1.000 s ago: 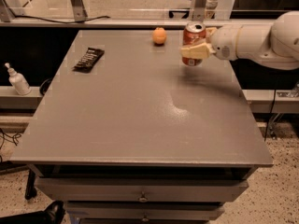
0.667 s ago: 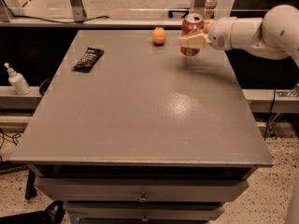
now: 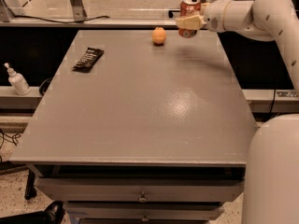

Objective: Move coke can near orange

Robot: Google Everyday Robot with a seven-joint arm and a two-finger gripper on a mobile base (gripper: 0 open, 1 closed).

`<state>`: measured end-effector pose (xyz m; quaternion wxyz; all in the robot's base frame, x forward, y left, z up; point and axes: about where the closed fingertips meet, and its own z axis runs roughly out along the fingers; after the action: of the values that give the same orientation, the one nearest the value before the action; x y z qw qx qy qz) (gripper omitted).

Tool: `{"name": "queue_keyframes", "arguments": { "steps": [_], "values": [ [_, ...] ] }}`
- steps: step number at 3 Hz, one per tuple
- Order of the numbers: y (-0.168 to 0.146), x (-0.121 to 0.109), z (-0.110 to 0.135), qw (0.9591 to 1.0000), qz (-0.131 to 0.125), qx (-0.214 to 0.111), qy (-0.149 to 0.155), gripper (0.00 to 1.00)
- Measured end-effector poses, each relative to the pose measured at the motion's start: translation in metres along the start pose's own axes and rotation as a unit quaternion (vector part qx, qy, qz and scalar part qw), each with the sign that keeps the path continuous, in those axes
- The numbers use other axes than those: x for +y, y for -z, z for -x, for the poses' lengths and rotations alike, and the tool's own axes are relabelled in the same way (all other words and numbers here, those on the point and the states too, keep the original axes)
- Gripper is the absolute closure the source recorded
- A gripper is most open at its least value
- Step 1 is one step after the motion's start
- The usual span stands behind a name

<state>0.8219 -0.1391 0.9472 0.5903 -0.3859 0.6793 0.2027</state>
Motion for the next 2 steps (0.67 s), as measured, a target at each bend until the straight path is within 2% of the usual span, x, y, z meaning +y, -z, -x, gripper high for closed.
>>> {"name": "queue_keyframes", "arguments": {
  "steps": [2],
  "values": [
    [-0.026, -0.011, -0.012, 0.9995, -0.008, -0.005, -0.032, 1.0]
  ]
}}
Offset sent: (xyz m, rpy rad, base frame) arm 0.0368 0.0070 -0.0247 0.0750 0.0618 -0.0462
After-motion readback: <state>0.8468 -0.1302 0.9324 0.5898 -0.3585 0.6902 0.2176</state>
